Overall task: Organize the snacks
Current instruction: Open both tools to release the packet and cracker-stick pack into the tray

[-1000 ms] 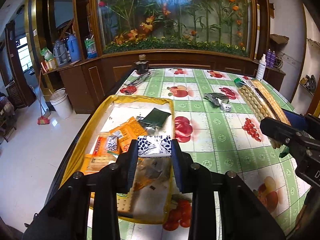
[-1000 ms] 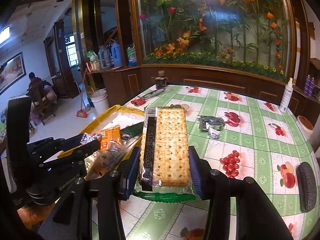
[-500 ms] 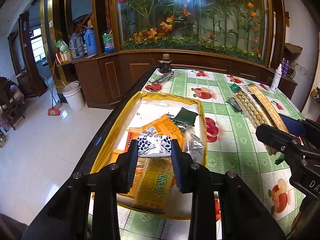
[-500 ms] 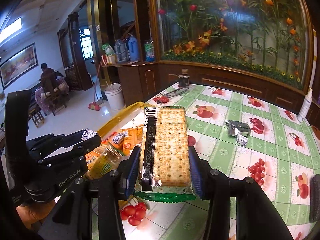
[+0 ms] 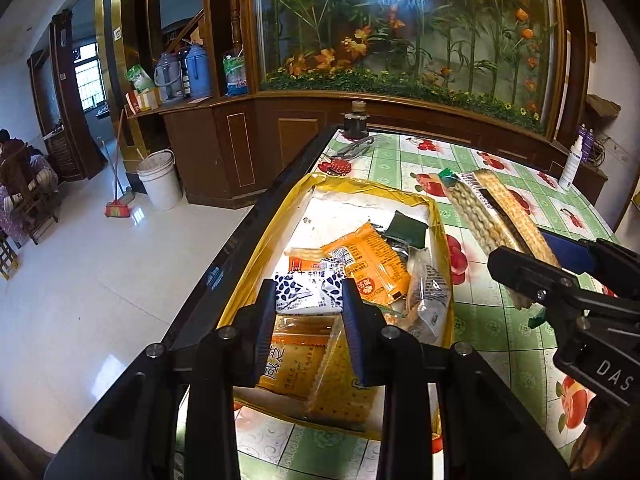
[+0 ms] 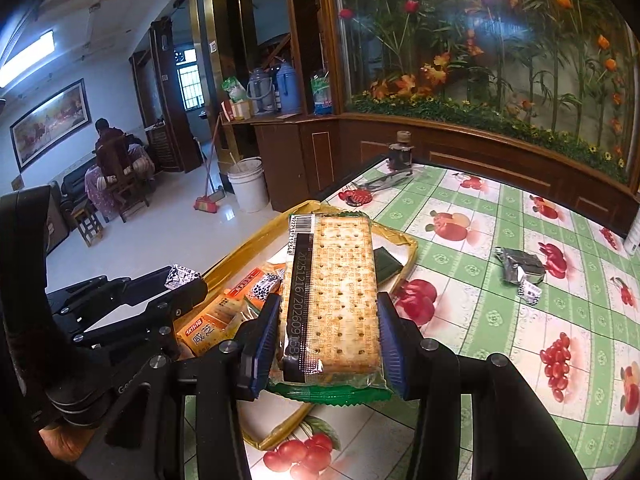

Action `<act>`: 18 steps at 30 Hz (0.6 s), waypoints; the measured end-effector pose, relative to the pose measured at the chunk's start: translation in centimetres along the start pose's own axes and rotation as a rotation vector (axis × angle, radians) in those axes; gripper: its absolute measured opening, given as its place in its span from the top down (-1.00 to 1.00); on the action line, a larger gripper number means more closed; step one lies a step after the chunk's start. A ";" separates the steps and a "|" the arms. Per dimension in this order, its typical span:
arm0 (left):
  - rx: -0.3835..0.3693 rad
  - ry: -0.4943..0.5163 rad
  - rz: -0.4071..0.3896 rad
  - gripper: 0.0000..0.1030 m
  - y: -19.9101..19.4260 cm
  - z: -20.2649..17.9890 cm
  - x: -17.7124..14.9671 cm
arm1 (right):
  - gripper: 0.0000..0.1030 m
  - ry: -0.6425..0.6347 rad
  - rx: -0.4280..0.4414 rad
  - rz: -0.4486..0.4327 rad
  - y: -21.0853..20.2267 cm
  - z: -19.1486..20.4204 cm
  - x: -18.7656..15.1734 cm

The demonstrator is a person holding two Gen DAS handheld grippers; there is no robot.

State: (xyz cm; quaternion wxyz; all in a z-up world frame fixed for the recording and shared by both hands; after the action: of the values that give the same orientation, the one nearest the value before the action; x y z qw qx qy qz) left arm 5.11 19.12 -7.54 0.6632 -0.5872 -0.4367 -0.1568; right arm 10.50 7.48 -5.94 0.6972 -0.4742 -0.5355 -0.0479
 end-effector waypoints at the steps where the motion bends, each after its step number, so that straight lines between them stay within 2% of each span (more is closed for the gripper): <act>1: 0.001 0.000 0.002 0.42 0.1 0.0 0.0 | 0.09 -0.001 0.002 0.003 0.2 0.1 0.0; 18: 0.016 -0.014 0.042 0.42 2.6 0.8 0.0 | 0.08 0.002 0.029 0.045 4.7 0.4 -0.1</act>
State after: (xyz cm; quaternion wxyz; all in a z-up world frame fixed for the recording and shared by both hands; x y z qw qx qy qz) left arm 6.66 20.51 -9.30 0.6680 -0.5918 -0.4304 -0.1351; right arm 12.90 10.30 -8.87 0.7055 -0.4759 -0.5246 -0.0249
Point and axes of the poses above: each gripper's, at about its wrist camera, not at the fingertips, and y roughly the way its jaws point, z to its left, x to its top, the point moved 6 cm from there along y, roughly the way its jaws point, and after that the axes turned 7 degrees about -y, right-handed, at the moved point
